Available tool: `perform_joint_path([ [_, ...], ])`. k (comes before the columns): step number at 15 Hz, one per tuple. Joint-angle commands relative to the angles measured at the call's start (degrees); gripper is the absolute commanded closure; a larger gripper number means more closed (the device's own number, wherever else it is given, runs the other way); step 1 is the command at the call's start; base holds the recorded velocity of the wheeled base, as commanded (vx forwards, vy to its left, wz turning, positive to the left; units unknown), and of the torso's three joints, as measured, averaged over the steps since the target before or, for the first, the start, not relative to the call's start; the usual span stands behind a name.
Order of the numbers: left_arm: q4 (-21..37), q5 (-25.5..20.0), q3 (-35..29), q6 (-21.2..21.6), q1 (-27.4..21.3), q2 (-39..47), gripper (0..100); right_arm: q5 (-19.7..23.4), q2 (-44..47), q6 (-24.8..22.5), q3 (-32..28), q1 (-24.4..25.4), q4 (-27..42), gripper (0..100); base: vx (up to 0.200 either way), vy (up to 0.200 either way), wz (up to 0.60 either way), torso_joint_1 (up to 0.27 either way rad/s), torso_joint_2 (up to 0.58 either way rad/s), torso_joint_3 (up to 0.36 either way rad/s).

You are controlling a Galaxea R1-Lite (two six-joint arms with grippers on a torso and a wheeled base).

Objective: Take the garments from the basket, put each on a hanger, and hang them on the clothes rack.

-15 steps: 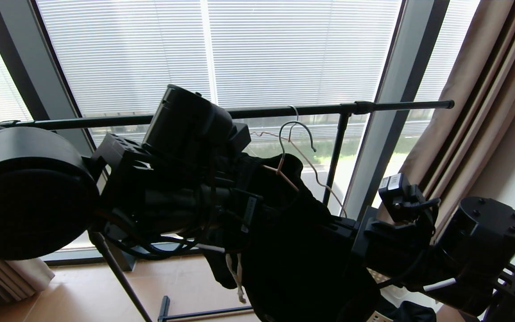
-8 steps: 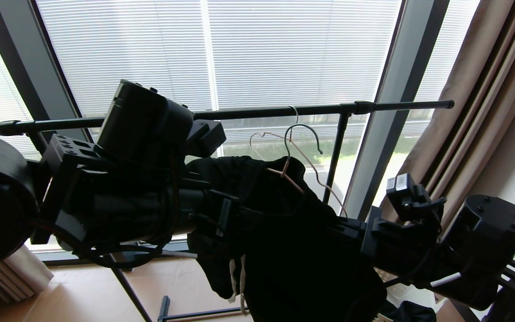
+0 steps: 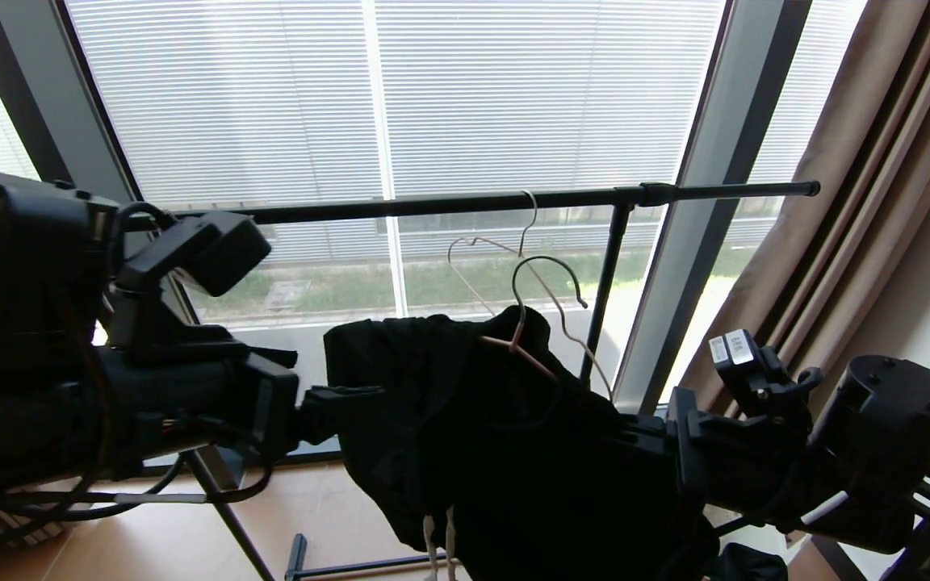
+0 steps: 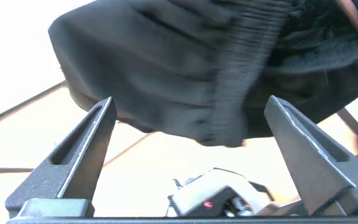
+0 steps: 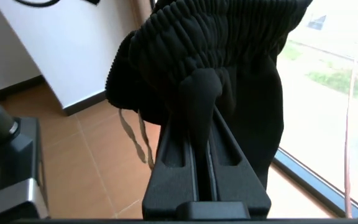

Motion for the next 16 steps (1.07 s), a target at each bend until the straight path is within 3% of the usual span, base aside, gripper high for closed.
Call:
perform_joint_path([
  [1,0.1,-6.1,4.2,6.8,7.3,-8.4,0,2.7,-0.1,-0.2,0.5,-1.2,0.1,100,0.000,0.000,0.00,0.000,0.00,0.000],
  [3,0.2,-13.0,4.5,11.9,10.6,-10.1,0,5.4,0.8,-0.7,0.5,-1.3,0.1,100,0.000,0.000,0.00,0.000,0.00,0.000],
  [6,0.1,-20.2,4.2,21.2,11.1,-9.8,0,12.9,1.7,-5.6,1.1,-1.3,0.2,100,0.000,0.000,0.00,0.000,0.00,0.000],
  [8,0.1,-27.8,4.2,28.9,11.5,-8.1,0,14.1,3.2,-8.5,0.9,-1.3,0.1,100,0.000,0.000,0.00,0.000,0.00,0.000],
  [11,0.1,-32.8,4.0,39.4,12.2,-3.7,0,15.8,3.7,-11.5,1.0,-1.3,0.1,100,0.000,0.000,0.00,0.000,0.00,0.000],
  [13,0.2,-36.6,2.7,39.9,13.4,-2.1,0,15.8,3.7,-11.9,1.1,-1.3,0.1,100,0.000,0.000,0.00,0.000,0.00,0.000],
  [16,0.9,-36.8,2.7,41.1,13.6,-1.3,0,15.8,3.4,-11.9,1.0,-1.3,0.1,100,0.000,0.000,0.00,0.000,0.00,0.000],
])
